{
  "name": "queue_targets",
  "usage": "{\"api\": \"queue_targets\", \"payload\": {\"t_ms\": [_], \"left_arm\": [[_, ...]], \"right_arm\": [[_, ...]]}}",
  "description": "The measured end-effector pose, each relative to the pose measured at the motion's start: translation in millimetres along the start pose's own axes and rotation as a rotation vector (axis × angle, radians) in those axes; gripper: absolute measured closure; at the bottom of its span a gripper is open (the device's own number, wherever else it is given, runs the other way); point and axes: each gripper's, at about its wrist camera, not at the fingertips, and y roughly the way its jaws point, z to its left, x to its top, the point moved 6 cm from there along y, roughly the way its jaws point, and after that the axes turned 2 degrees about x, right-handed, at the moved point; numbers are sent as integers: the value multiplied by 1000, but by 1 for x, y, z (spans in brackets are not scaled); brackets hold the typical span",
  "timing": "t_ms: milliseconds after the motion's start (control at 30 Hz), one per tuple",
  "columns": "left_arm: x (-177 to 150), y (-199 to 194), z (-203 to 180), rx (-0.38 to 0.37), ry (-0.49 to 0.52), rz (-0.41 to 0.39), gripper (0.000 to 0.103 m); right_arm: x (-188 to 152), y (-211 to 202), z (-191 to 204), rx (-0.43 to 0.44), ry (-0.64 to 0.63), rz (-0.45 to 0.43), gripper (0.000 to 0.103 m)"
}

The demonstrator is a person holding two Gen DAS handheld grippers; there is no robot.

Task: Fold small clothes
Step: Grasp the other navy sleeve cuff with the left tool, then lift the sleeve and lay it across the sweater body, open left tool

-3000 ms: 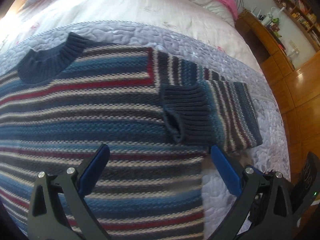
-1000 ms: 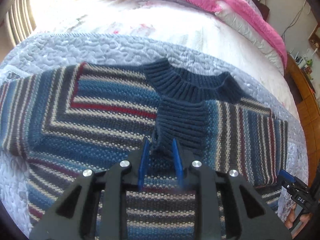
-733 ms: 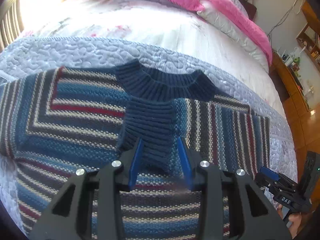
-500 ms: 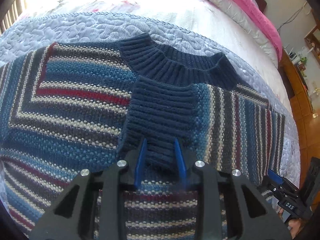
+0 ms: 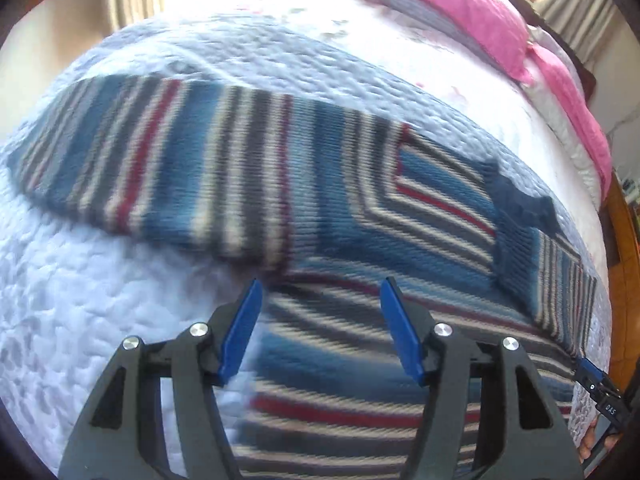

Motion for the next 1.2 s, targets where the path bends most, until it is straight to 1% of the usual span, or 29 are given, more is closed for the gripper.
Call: {"api": "queue_targets", "payload": {"t_ms": [100,167,300,467,600,667,733,800,933,967,1000,1033,1067,1100,1133,1200], "left_arm": [[7,-9,73,63,-84,-3,42],[13,-15,116,74,-171,-8,43],[28,-22,176,50,-308,-30,44],[50,-26,234,-2,-473,-75,44],[64,-14,267,-75,-564,-68,45],[69,-9,278,-113,-609,-75,45],[75,-8,283,-135,-632,-87,45],[81,-6,287,-149,-640,-97,44],[91,-2,289,-140,-643,-125,45],[92,-2,290,-135,-638,-134,46],[93,-3,291,-120,-634,-145,56],[95,-2,290,-101,-624,-150,72],[97,0,289,-88,-614,-150,77],[97,0,289,-89,-606,-155,85],[98,-1,289,-90,-601,-163,88],[99,-7,285,-91,-595,-186,91]], "right_arm": [[-4,14,11,-44,-45,25,24],[-6,23,11,-45,-39,46,24],[-7,38,3,-67,-13,73,24],[-10,44,0,-66,-21,75,23],[-5,50,5,-67,-18,77,22],[-4,52,5,-64,-11,75,21],[-2,57,8,-67,-16,72,20],[-1,59,9,-69,-18,68,19],[1,63,12,-67,-19,63,19],[1,63,12,-65,-19,63,19],[0,63,11,-64,-19,62,18],[0,63,12,-62,-19,60,18],[-1,63,11,-60,-19,58,18],[-2,62,10,-58,-21,56,18],[-2,61,9,-56,-24,53,18],[-4,60,9,-56,-28,48,19]]}}
